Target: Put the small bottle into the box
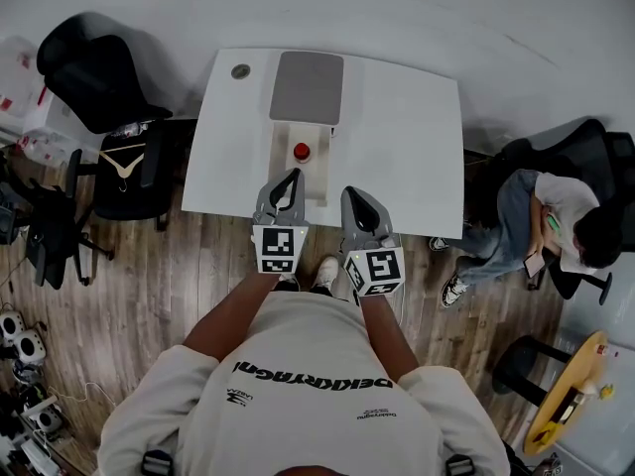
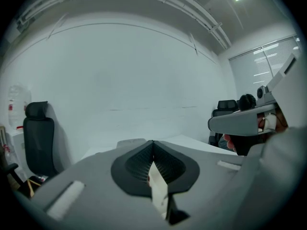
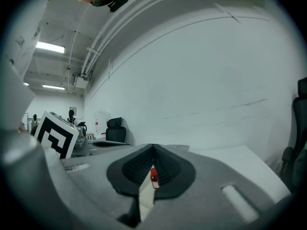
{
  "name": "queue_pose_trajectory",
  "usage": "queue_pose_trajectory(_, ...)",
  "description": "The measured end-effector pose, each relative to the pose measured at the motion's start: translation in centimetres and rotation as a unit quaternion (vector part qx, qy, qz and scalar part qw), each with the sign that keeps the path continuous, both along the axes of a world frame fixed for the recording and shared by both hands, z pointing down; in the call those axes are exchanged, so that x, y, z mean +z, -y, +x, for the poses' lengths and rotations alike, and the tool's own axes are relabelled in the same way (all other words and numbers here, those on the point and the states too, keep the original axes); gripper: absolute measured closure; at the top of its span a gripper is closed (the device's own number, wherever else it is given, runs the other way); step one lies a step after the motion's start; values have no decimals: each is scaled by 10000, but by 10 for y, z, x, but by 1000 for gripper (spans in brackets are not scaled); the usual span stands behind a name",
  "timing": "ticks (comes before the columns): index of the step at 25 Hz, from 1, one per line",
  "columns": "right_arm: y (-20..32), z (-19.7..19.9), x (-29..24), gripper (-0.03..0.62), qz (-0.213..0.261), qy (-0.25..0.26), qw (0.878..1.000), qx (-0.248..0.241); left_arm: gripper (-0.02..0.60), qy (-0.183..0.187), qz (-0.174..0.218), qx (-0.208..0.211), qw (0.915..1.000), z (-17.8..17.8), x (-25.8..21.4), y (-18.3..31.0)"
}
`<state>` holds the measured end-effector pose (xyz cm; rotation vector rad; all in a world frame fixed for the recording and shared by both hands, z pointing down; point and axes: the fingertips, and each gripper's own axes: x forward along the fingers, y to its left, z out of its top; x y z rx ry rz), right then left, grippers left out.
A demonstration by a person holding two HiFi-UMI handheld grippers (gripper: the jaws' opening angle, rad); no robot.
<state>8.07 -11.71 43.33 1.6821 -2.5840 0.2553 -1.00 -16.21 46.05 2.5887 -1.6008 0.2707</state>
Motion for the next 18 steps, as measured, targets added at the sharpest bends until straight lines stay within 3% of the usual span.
queue_pose_trajectory(18, 1, 6, -2, 594, -11, -4, 10000, 26, 575, -159, 119, 286, 9994, 12, -22, -18)
